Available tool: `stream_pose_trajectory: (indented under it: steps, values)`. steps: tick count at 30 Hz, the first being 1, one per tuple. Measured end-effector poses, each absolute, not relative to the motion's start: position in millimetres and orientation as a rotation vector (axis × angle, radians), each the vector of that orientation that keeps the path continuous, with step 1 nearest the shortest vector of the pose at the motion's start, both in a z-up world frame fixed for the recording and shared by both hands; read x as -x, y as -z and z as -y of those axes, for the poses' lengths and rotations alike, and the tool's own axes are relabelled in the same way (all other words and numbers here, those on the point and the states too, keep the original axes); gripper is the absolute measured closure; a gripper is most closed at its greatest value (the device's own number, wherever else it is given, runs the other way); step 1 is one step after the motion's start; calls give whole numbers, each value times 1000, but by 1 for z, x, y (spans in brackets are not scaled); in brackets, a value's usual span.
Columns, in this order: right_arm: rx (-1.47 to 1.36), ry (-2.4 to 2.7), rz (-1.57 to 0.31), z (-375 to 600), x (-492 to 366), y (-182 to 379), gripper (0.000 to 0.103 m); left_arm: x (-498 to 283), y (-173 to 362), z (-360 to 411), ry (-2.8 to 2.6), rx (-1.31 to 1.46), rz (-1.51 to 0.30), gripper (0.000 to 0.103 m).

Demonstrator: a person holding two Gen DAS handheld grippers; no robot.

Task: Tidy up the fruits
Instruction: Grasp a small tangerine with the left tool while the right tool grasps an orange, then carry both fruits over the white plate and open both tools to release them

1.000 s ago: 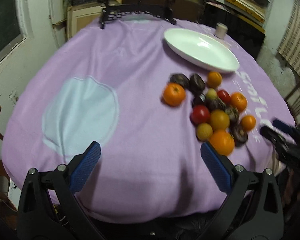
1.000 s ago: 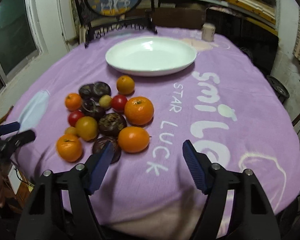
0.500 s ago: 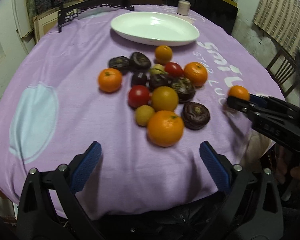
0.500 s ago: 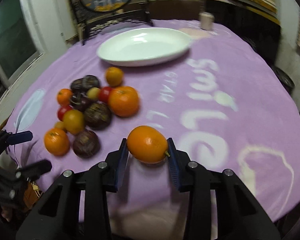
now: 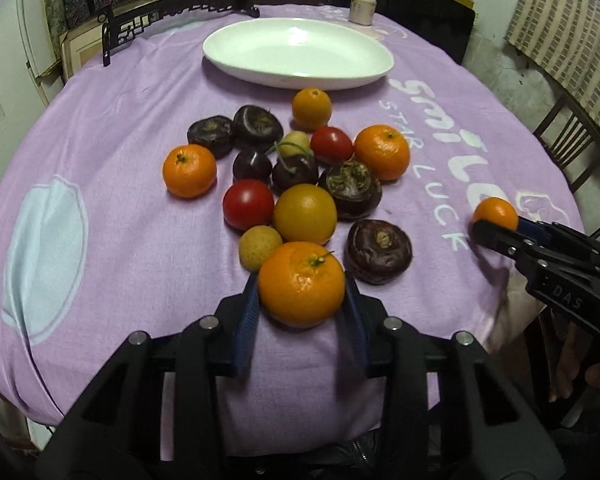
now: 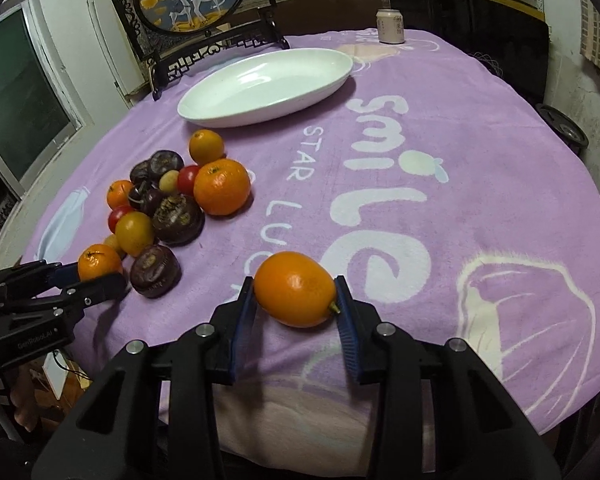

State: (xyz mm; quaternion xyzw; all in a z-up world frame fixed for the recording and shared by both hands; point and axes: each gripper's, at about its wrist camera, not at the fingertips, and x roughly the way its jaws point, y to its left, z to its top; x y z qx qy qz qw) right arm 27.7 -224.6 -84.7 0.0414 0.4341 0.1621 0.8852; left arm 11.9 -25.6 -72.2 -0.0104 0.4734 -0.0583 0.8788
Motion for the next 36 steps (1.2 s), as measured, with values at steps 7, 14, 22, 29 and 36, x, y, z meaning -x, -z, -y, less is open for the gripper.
stream_pose_trajectory:
  steps: [7,14,22,29,36]
  values:
    - [-93,-353,-904,218,-44,76,64,-25,43,15,154,32,-940,63]
    - [-25,-399,-890,197,-118,39,64,-127,-1,-3,76,-16,-881,63]
    - [16,-420,-927,166,-285,23,64,-288,-4,-12,71,52,-933,63]
    - [-1,-410,-1040,155,-361,57,64,-353,31,-11,75,102,-1006,63]
    - [53,-354,-1014,157,-358,50,47,-354,26,-11,93,126,-993,44]
